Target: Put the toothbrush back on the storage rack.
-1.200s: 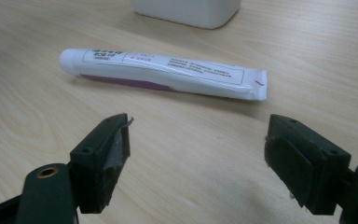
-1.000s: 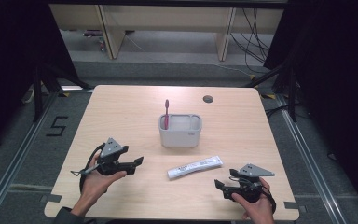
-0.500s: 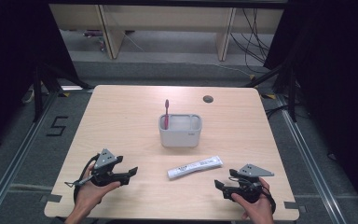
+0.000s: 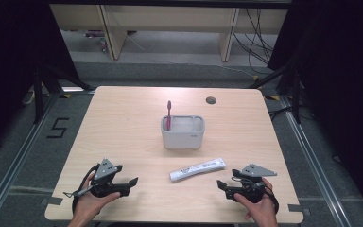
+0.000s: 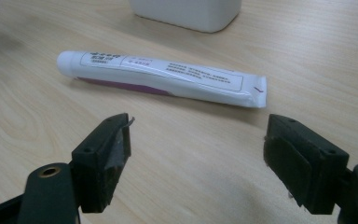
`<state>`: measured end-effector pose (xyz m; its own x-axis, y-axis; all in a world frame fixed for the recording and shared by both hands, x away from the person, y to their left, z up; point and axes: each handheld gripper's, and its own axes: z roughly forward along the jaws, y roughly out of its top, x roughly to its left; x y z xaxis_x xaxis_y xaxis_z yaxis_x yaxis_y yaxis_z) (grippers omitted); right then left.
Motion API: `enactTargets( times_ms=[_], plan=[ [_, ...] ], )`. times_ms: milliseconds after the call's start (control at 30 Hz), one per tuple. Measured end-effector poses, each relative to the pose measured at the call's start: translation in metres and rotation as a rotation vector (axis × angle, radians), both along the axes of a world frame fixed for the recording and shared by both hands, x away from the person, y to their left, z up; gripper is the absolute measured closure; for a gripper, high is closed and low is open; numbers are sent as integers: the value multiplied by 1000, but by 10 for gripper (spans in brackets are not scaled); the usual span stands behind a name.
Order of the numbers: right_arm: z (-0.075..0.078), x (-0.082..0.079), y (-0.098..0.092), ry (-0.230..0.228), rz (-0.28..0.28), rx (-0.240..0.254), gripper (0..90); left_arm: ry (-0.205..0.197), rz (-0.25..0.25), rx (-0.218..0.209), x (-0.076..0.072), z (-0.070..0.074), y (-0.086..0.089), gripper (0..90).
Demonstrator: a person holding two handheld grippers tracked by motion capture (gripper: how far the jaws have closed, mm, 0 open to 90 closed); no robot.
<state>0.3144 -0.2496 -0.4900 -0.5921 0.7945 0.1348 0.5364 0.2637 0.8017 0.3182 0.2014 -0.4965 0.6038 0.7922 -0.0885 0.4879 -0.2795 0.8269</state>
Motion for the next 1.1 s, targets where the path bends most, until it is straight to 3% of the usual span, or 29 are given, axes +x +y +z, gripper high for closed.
enactTargets(
  times_ms=[67, 100, 133, 167, 200, 233, 433, 467, 500, 533, 567, 600, 633, 700, 767, 833, 867, 933, 1000, 1033, 1100],
  plan=[
    [2, 0, 0, 15, -4, -2, 241, 8, -5, 9, -2, -1, 0, 211],
    [1, 1, 1, 22, 3, 24, 240, 13, -24, 32, -3, -2, 2, 209],
    [1, 1, 4, 30, -10, 36, 239, 18, -14, 18, -4, -3, 0, 205],
    [3, 2, 4, 47, -2, 37, 240, 19, -27, 44, -5, -2, 2, 205],
    [3, 2, 4, 47, -2, 37, 240, 16, -24, 35, -6, -3, 2, 205],
    [2, 6, 3, 15, 24, 16, 240, 14, -13, 13, -7, -4, 0, 204],
    [5, 12, 9, 13, 35, 17, 241, 17, -20, 17, -12, -5, 1, 205],
    [5, 12, 13, 32, 21, 33, 241, 17, -35, 43, -12, -4, 3, 205],
    [6, 14, 14, 21, 41, 25, 241, 11, -19, 12, -13, -6, 2, 205],
    [6, 14, 17, 36, 28, 27, 241, 16, -21, 23, -14, -6, 3, 205],
    [6, 17, 17, 21, 54, 7, 243, 14, -23, 26, -14, -7, 4, 205],
    [7, 15, 21, 42, 42, 15, 244, 21, -17, 26, -15, -7, 3, 204],
    [7, 18, 21, 11, 64, -8, 244, 21, -22, 32, -15, -8, 4, 205],
    [9, 20, 26, 15, 73, 4, 244, 22, -18, 32, -16, -9, 4, 205],
    [9, 20, 29, 17, 71, 12, 246, 32, -36, 59, -16, -8, 6, 204],
    [10, 20, 32, 45, 61, 18, 247, 28, -38, 58, -17, -8, 6, 204],
    [9, 24, 34, 14, 83, -2, 247, 25, -41, 56, -17, -8, 6, 203],
    [10, 24, 37, 28, 85, 10, 247, 21, -29, 37, -18, -10, 5, 203],
    [11, 26, 40, 17, 92, -2, 248, 20, -30, 44, -18, -10, 5, 203],
    [11, 26, 42, 33, 89, 10, 250, 27, -42, 64, -18, -9, 7, 203],
    [12, 29, 48, 8, 112, -5, 256, 30, -43, 63, -19, -9, 7, 203]
  ],
)
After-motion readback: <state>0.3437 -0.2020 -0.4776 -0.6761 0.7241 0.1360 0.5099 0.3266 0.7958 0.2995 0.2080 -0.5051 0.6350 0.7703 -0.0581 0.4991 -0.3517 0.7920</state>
